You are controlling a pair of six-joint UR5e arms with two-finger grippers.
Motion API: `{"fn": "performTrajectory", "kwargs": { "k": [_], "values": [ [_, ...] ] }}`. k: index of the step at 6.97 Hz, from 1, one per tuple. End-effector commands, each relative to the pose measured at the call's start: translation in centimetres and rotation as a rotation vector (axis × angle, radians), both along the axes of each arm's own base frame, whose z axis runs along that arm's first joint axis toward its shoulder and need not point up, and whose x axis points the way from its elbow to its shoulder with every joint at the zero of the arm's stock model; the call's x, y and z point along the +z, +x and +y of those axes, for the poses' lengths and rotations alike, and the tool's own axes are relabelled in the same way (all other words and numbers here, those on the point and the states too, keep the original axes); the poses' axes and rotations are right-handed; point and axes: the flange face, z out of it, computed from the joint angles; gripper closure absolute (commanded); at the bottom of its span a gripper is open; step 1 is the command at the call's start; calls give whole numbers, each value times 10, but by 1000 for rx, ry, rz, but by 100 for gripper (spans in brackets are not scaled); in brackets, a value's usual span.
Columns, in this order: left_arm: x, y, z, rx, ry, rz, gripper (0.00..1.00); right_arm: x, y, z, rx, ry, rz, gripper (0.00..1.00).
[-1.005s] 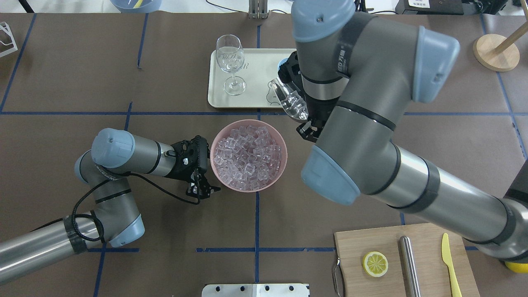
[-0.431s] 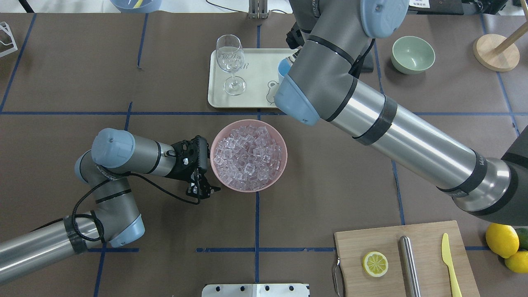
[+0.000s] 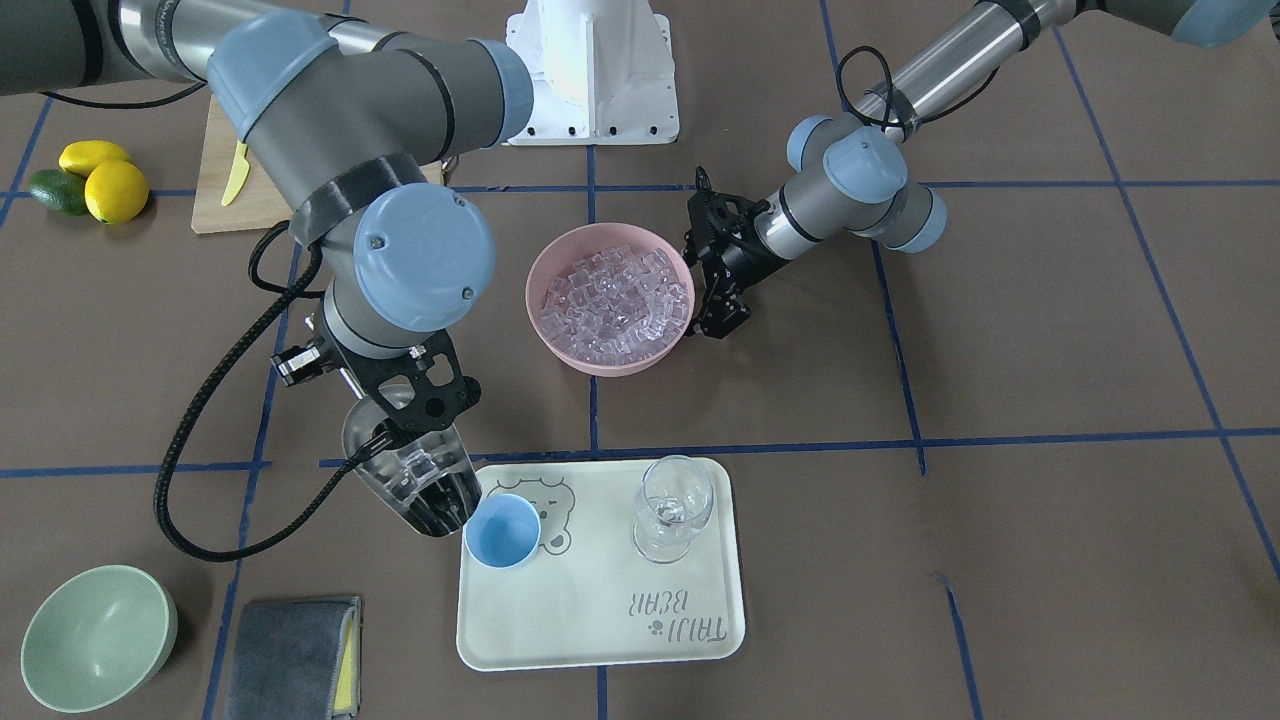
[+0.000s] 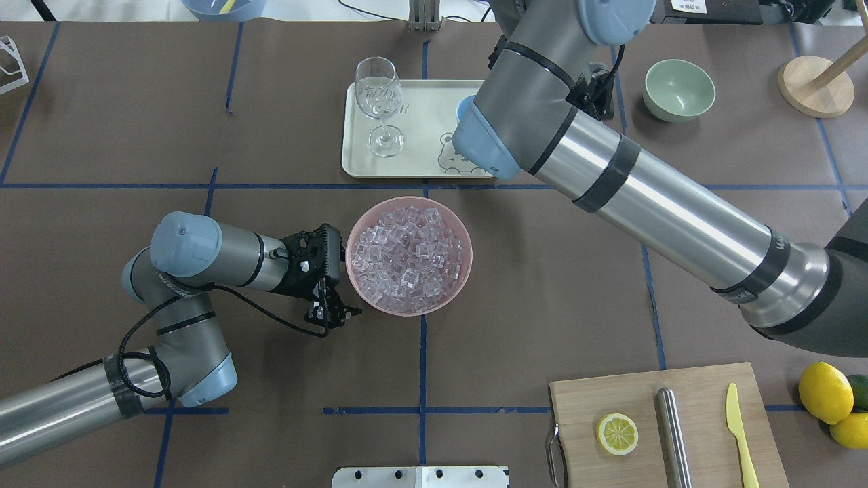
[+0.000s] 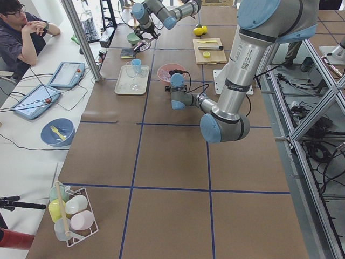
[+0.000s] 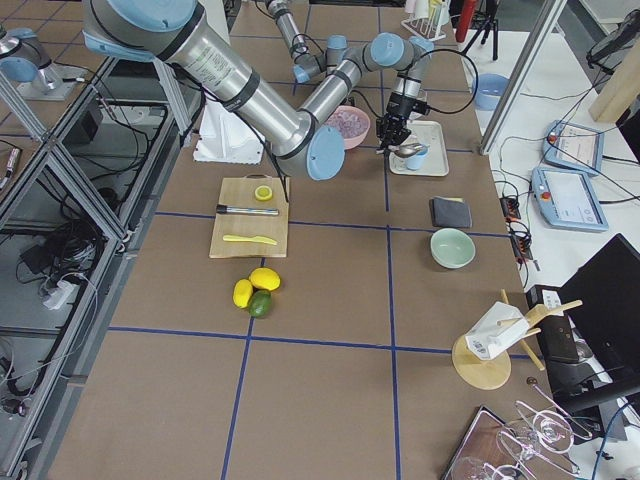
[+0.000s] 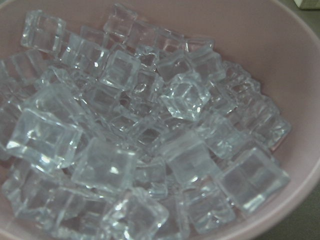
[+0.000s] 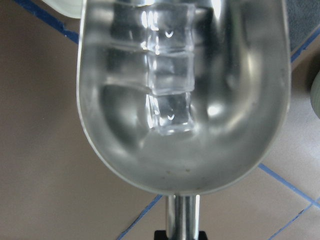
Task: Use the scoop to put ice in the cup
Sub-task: 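Tip the scoop over the cup on the tray to pour the ice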
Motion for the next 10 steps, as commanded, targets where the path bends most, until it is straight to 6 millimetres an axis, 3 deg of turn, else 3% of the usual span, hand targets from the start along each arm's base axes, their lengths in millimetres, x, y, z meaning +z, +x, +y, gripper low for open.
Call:
{"fn": "performTrajectory", "kwargs": {
  "k": [1,5,10],
  "values": [
    [1,0,0,0,-1,-1,0,-16,-7,-12,-90,-27,63,100],
    [0,0,0,0,1,2,0,-47,7,-5,-151,-74,134,100],
    [1,-1,0,0,0,1,0,-52,11,-6,-167,-75,134,100]
  ]
}}
